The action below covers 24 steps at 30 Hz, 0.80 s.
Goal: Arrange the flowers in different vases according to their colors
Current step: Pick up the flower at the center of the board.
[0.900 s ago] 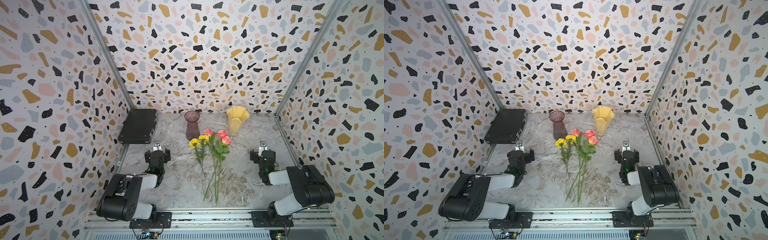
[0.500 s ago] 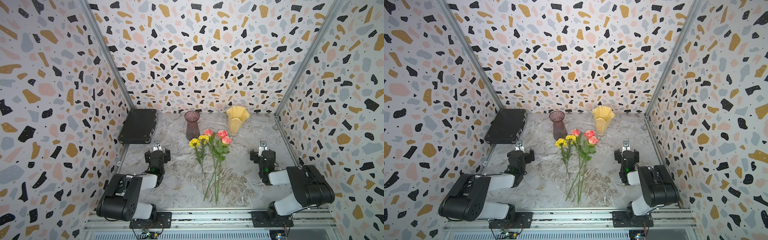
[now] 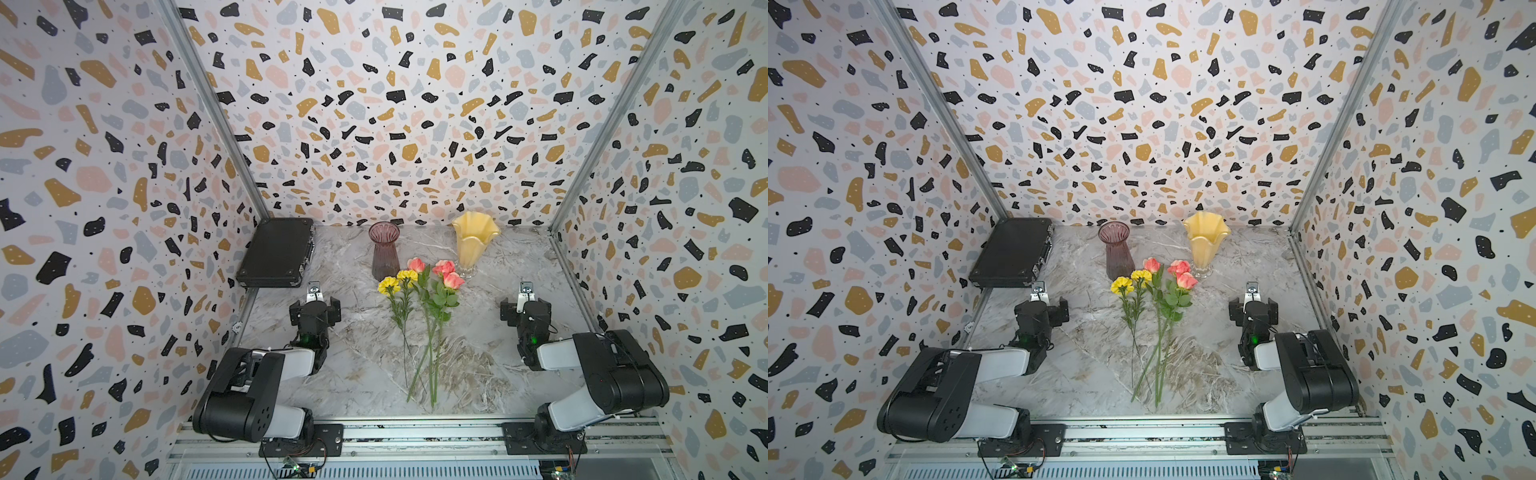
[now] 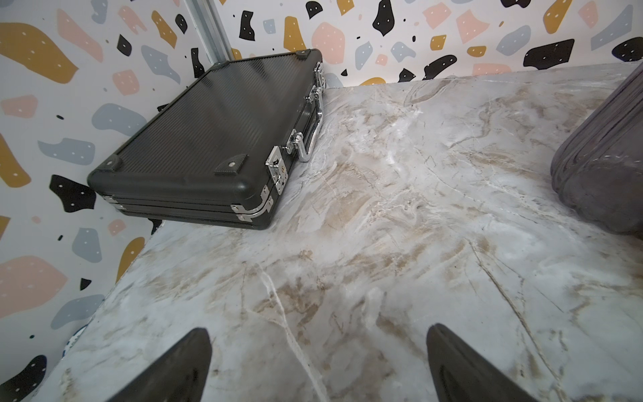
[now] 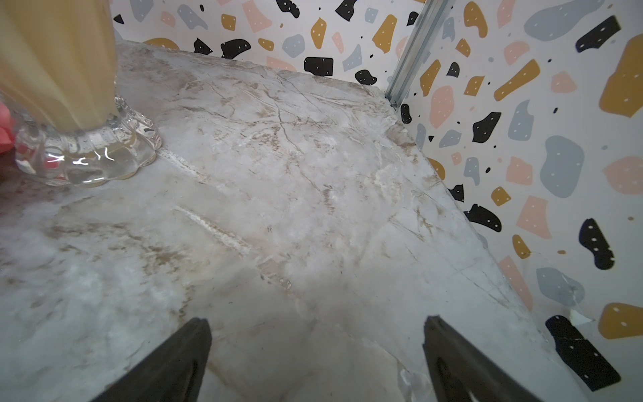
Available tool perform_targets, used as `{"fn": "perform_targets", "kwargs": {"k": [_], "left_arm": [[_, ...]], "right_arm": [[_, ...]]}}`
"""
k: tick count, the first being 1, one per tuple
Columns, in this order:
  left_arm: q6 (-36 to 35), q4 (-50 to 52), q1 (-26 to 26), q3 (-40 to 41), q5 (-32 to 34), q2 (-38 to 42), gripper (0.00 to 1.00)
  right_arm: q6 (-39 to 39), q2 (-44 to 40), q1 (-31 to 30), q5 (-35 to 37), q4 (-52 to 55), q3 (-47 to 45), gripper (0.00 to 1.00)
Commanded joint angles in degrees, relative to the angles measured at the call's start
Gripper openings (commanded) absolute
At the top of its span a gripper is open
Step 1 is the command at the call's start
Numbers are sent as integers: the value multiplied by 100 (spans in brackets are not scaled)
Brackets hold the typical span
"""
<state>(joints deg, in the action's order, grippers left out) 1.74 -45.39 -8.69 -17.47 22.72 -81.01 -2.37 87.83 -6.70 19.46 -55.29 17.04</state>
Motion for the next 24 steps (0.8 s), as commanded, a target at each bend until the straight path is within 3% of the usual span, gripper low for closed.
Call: {"fn": "perform_targets", "kwargs": {"k": [1,5,6,8,10,12,14,15,17,18,19,21,23,24], "left_arm": [[-2,-157,25,-54,-75,32,99],[-135,-222,9,-36,-221,143,99],[-268,147,-51,-129,-328,402,99],[-172,1932,-291,-747,-109,1094,100],[1091,4069,-420,-1710,162,1690,99],[2503,5478,-452,-2356,-689,2051,99],[3103,4797,-779,-2071,-1964,2279,99],[3539,4127,-1018,-1781,-2265,2341,99],[3915,3135,-1648,-1389,-2331,2267,99],[3734,2948,-1915,-1404,-2367,2145,99],[3386,3019,-2124,-1553,-2394,1998,99],[2804,3656,-2270,-1929,-2473,1719,99],[2852,4268,-2270,-2047,-1958,1556,99],[3399,4801,-2268,-2124,-1376,1550,99]], "right_arm": [[46,-72,15,8,-86,86,100],[-158,-312,-102,-30,-856,-370,100],[-231,-600,-255,337,-714,-415,100],[-530,-1512,-576,589,511,-133,100],[396,-2474,-701,566,2831,764,100],[1159,-2853,-710,56,4368,1555,100],[2076,-2912,-719,-363,5628,2243,100],[2584,-2884,-719,-530,6595,2557,100],[4645,-2743,-697,73,7990,2615,100],[5266,-2612,-638,-160,8135,2436,99],[4824,-2469,-529,-1027,7460,2186,90],[4503,-2179,-534,-1925,6877,2046,72],[4407,-1978,-662,-2172,6579,1990,69],[4298,-1915,-802,-2107,6395,1921,69]]}}
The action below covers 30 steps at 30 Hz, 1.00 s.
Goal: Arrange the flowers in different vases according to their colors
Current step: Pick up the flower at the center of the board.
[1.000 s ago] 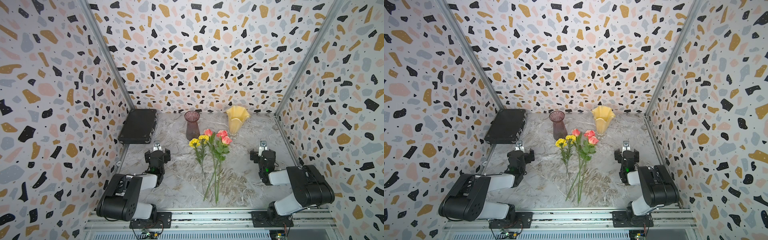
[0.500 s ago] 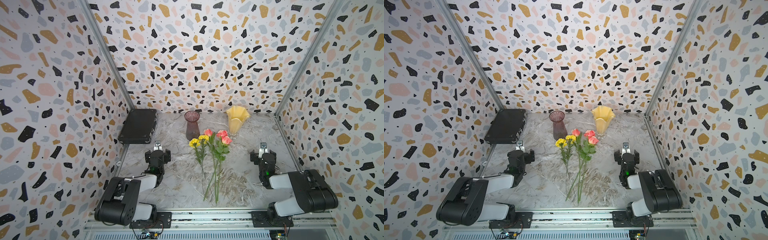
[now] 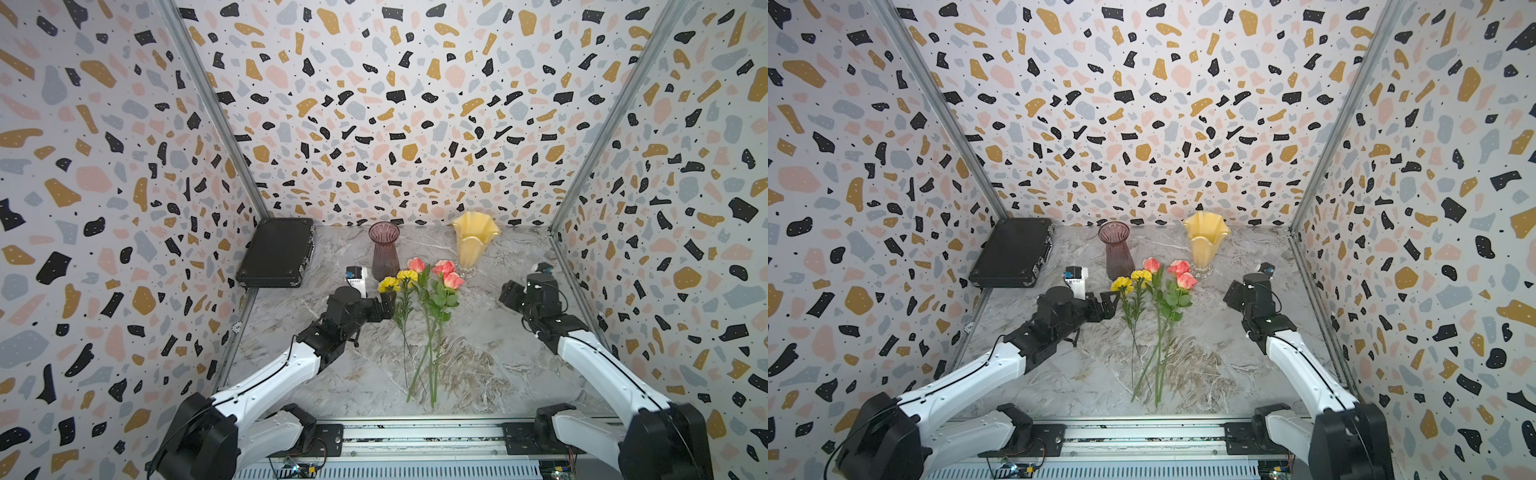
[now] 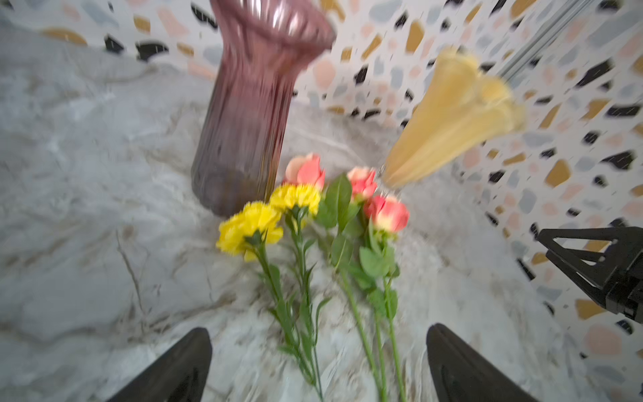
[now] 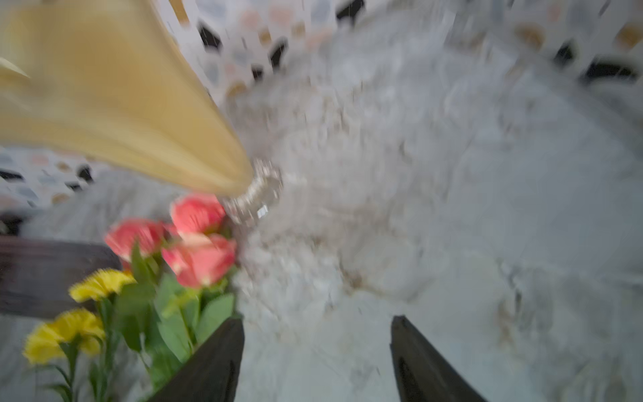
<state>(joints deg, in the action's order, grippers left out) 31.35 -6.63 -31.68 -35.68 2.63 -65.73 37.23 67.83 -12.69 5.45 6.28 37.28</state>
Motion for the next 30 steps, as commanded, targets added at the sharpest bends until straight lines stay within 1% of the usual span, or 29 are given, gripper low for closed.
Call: {"fn": "perform_targets", "kwargs": {"k": [1,3,4,6,8,9,10,12,14,16,18,21,24,27,30], "left_arm": [[825,1556,105,-475,1157,50,99],[935,2153,142,-626,1719,85,99],[1053,2360,161,-656,1879,111,99],[1175,2417,170,-604,1953,169,99],[1439,2360,163,-501,2029,222,99],[1624,2374,170,-415,2149,249,100],[2111,2423,167,-329,2308,268,100],[2791,2474,184,-105,2518,350,99],[3096,2113,197,227,2569,511,100],[3428,1638,193,630,2612,730,99],[3750,1237,197,979,2703,924,100],[3790,689,198,1420,2795,1149,99],[3692,651,205,1430,2662,1151,99],[3522,621,200,1257,2398,883,99],[3514,602,206,1082,2153,478,99]], "right_arm": [[235,120,-355,-603,-19,-183,70],[119,112,-551,-508,-215,-206,71],[27,82,-691,-406,-255,-191,71],[-167,33,-944,-228,-299,-169,77],[-263,27,-1191,-117,-329,-149,79],[-273,62,-1339,-111,-599,-170,79],[-246,140,-1471,-114,-749,-198,82],[-33,359,-1701,-150,-736,-95,81],[120,612,-2000,-58,-517,117,78],[174,870,-2342,321,-87,371,78],[275,1081,-2495,416,133,535,78],[539,1304,-2563,489,347,634,75],[650,1457,-2596,439,587,775,69],[688,1541,-2687,254,510,799,59],[709,1692,-2820,126,510,896,55]]}}
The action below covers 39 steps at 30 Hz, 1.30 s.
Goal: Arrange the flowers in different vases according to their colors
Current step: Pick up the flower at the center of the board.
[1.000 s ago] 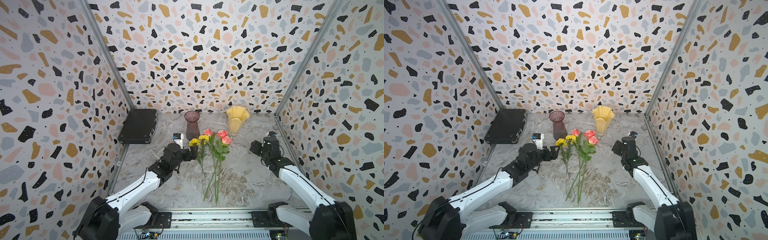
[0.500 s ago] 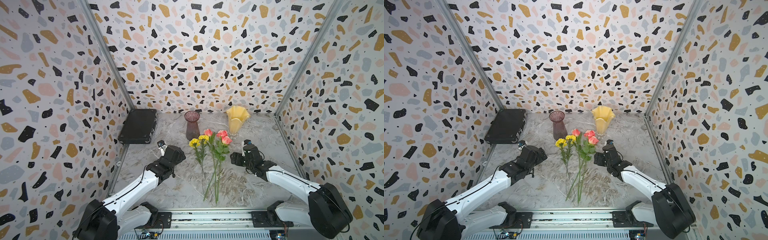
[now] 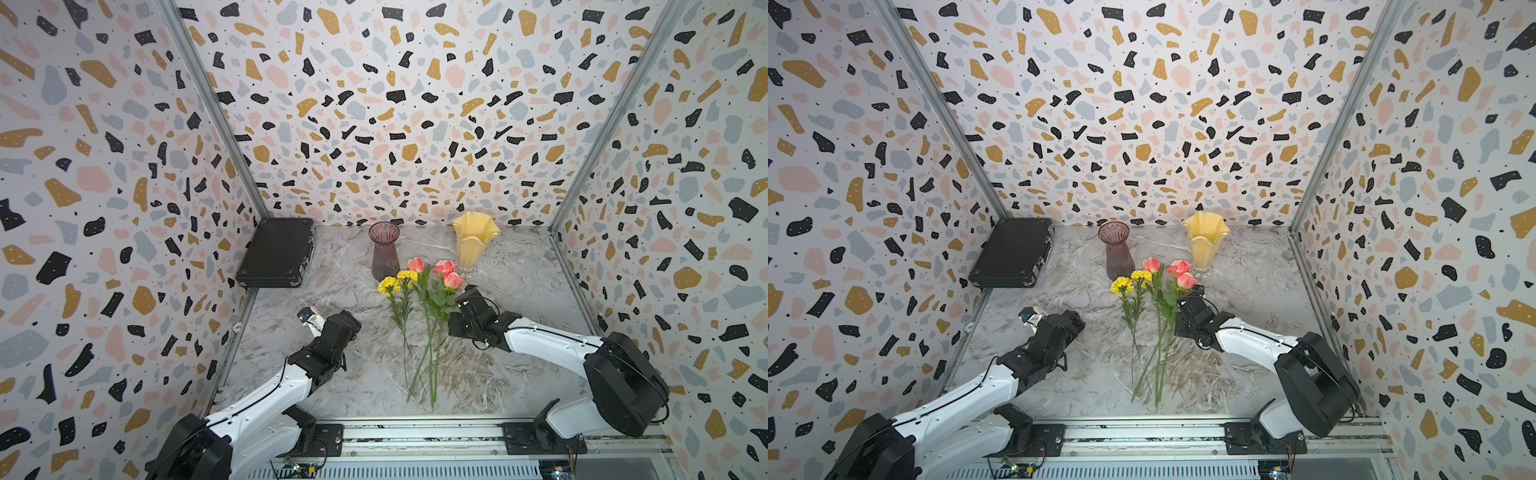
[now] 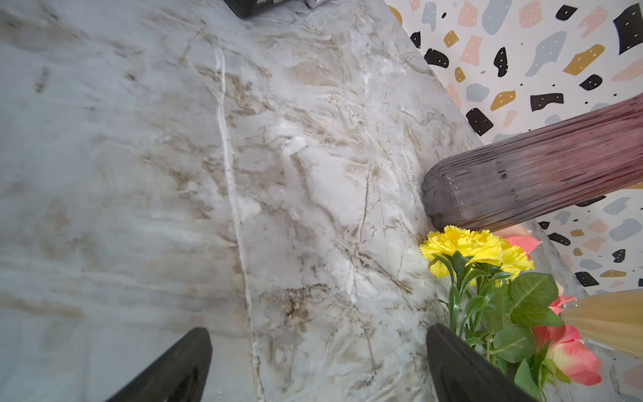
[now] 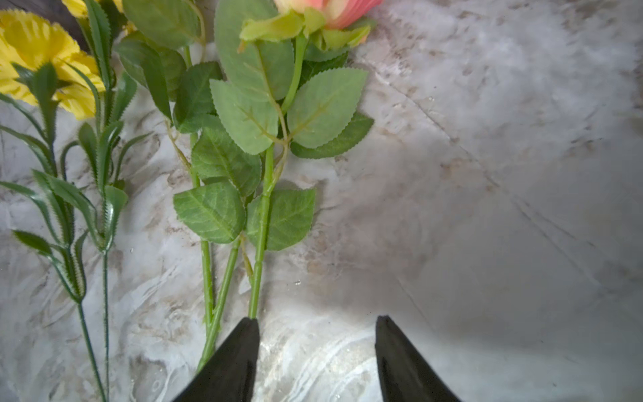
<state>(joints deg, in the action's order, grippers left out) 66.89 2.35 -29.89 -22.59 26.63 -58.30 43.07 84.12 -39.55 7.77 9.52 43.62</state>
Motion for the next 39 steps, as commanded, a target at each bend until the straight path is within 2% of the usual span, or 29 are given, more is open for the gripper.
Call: {"fn": "perform_targets", "kwargs": {"k": [1,4,7,13,24,25,33,39], "left_arm": [[-133,-311,26,-283,-373,-365,99],[-554,-193,25,-602,-773,-625,100],[-629,74,24,-861,-923,-860,99],[-709,42,27,-1021,-1261,-1149,100],[-748,215,26,-1138,-1293,-1216,99],[-748,205,24,-1133,-1293,-1221,99],[-858,90,24,-1142,-1545,-1247,99],[-854,99,27,-1143,-1522,-1262,99]], "right_arm": [[123,118,-185,-130,206,302,55],[101,306,-297,-196,200,408,54],[88,526,-316,-197,375,573,53],[29,800,-343,-184,527,764,44],[-26,1210,-435,-202,761,1064,40],[-34,1233,-447,-182,783,1083,36],[-13,1274,-448,-78,958,1175,27],[0,1325,-448,22,1019,1208,26]]}}
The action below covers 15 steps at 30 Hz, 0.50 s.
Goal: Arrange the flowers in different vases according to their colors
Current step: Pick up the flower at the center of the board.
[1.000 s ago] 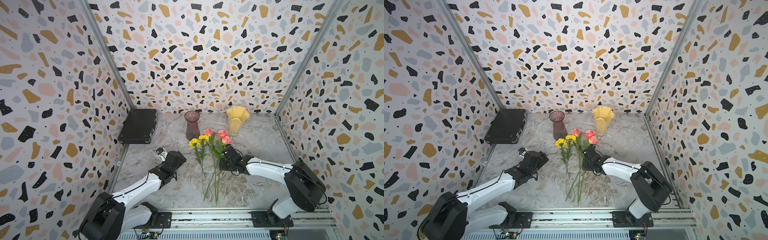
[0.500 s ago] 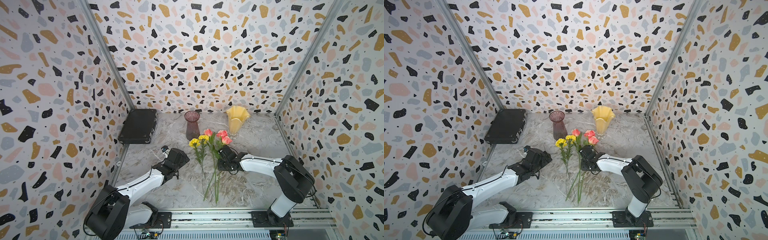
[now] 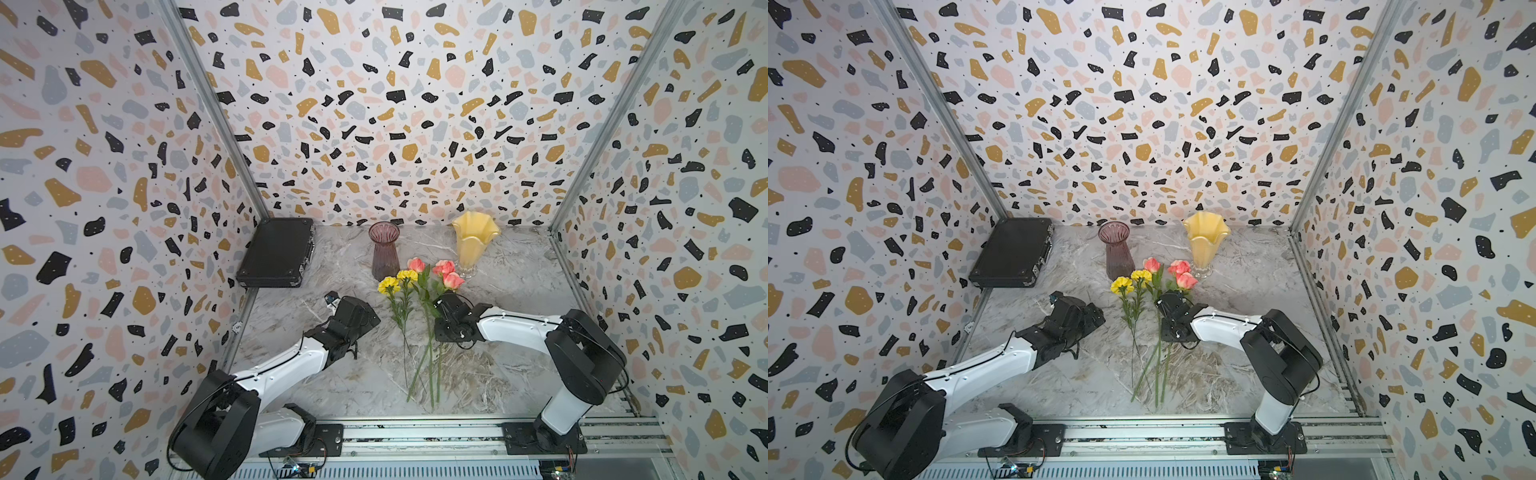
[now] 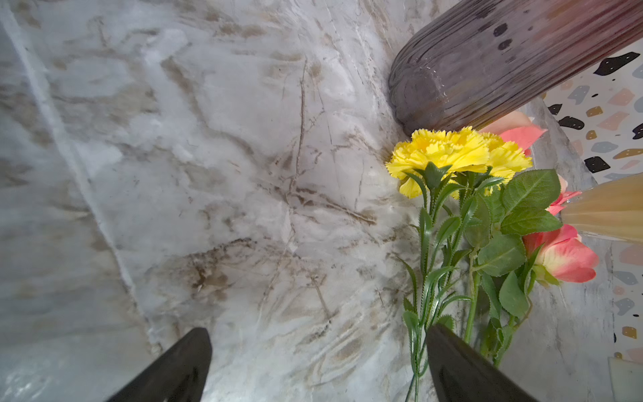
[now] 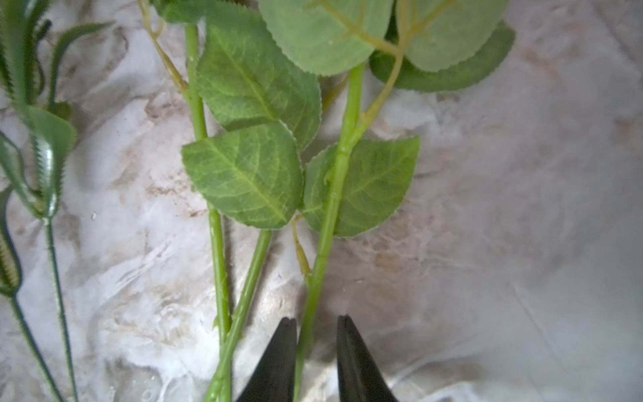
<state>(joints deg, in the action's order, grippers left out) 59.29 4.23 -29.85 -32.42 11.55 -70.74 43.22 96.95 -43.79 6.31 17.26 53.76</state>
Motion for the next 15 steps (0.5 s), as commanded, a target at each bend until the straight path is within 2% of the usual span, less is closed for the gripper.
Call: {"fn": "perform_targets", "kwargs": {"k": [1,6,8,10,15], "left_arm": [[-93,-89,17,-168,-26,-19,100],[-75,-89,20,-155,-42,-10,99],[-66,-88,20,-159,-34,-1,99],[-43,-78,23,-150,-3,15,99],[47,-105,23,-74,123,105,99]], "right_arm": [[-11,66,-24,169,268,213,26],[33,192,-24,339,429,313,25],[46,275,-24,383,505,377,16],[83,366,-23,454,642,490,1],[20,642,-32,425,883,735,0]]}}
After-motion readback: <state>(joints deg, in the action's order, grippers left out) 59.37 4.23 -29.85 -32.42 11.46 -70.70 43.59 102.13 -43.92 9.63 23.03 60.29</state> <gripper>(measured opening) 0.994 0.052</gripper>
